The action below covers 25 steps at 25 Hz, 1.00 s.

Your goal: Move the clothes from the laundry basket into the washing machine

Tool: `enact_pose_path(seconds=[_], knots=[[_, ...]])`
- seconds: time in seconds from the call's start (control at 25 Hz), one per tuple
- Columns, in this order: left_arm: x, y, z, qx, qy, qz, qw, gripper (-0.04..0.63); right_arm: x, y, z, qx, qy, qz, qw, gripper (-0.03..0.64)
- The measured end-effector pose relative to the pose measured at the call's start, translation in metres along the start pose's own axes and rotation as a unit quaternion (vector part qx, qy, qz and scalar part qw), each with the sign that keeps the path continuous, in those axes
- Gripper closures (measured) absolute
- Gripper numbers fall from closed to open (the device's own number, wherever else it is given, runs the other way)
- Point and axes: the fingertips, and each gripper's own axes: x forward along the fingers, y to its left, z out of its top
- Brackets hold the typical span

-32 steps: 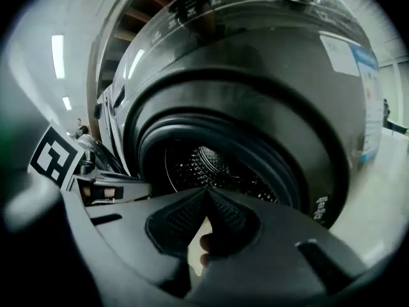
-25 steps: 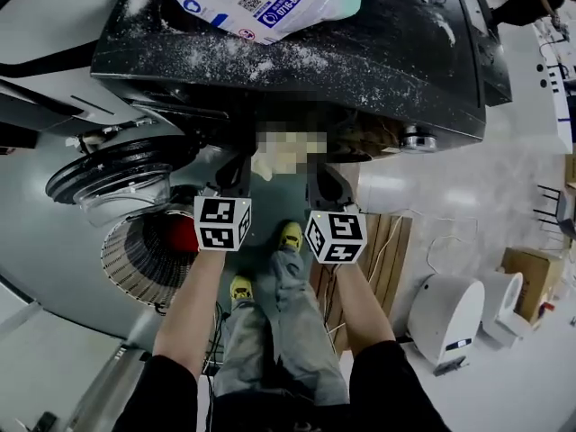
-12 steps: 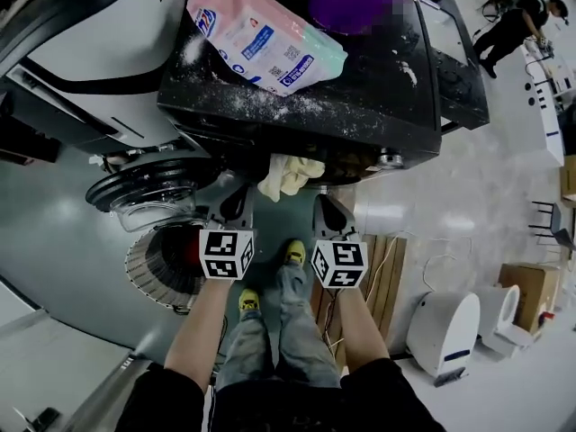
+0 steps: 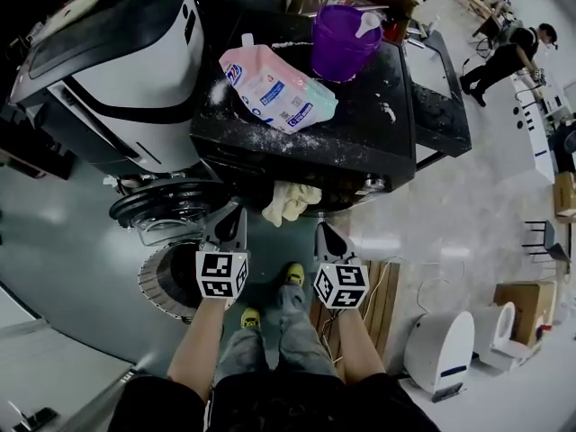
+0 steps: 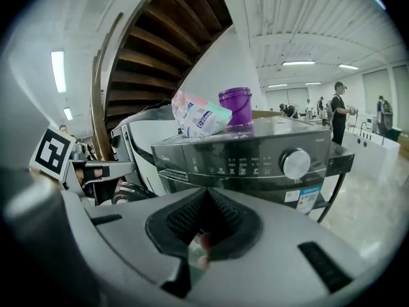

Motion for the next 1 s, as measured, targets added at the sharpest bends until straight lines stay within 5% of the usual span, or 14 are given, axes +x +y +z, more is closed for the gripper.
enact_pose_path(seconds=[0.32, 1.0], knots=[[-0.037, -0.002, 0.044, 0.046, -0.019, -0.015, 0.9986, 0.584, -0.022, 0.015, 0.051, -0.014, -0.031, -0.003, 0.999, 0.614], [-0.108, 0.035, 0.13, 0.055, -0.066, 0.032, 0.9957, 0.584, -0.076, 0.026, 0.125, -0.025, -0.07, -0.006, 0.997, 0.614]])
